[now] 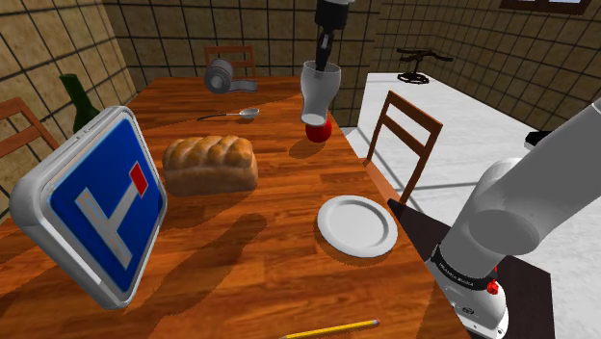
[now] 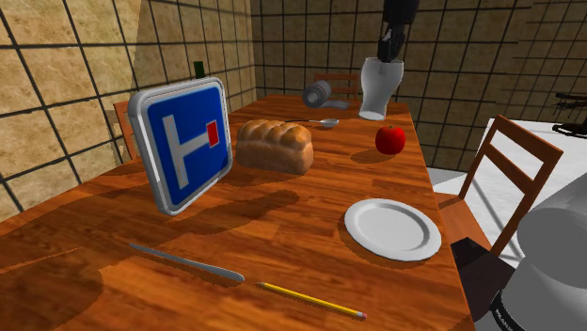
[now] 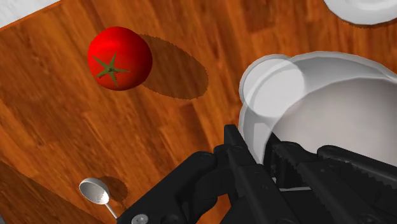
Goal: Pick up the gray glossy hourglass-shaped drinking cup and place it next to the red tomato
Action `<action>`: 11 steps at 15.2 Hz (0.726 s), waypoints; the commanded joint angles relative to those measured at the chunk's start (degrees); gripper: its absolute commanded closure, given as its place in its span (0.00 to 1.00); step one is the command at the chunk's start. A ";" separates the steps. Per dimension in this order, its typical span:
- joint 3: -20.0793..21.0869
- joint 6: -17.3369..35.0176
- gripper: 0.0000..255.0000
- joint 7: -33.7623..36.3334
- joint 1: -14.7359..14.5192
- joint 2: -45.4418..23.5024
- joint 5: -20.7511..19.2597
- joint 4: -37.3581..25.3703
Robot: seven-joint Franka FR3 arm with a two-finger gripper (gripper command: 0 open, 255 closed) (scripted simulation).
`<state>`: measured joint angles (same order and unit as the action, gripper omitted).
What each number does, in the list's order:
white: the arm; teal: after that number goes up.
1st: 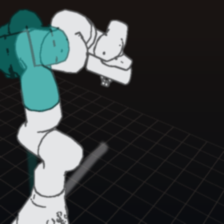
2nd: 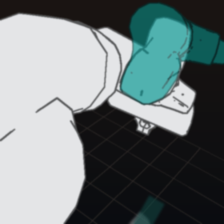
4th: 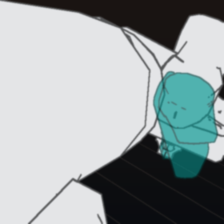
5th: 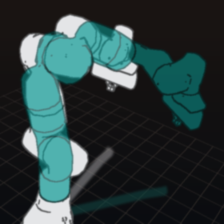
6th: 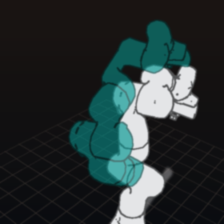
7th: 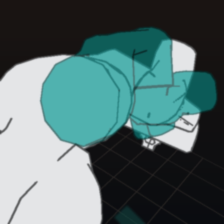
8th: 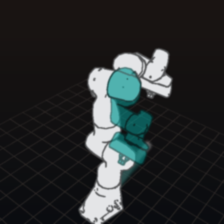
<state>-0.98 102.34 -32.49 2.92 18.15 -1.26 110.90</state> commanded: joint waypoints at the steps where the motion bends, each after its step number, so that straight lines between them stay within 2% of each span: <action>1: -0.02 1.57 1.00 -0.01 0.01 0.30 -0.01 1.80; 11: -0.06 9.26 1.00 0.12 0.03 0.96 -0.08 10.14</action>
<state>-1.06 110.74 -32.42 2.95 19.09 -1.33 120.23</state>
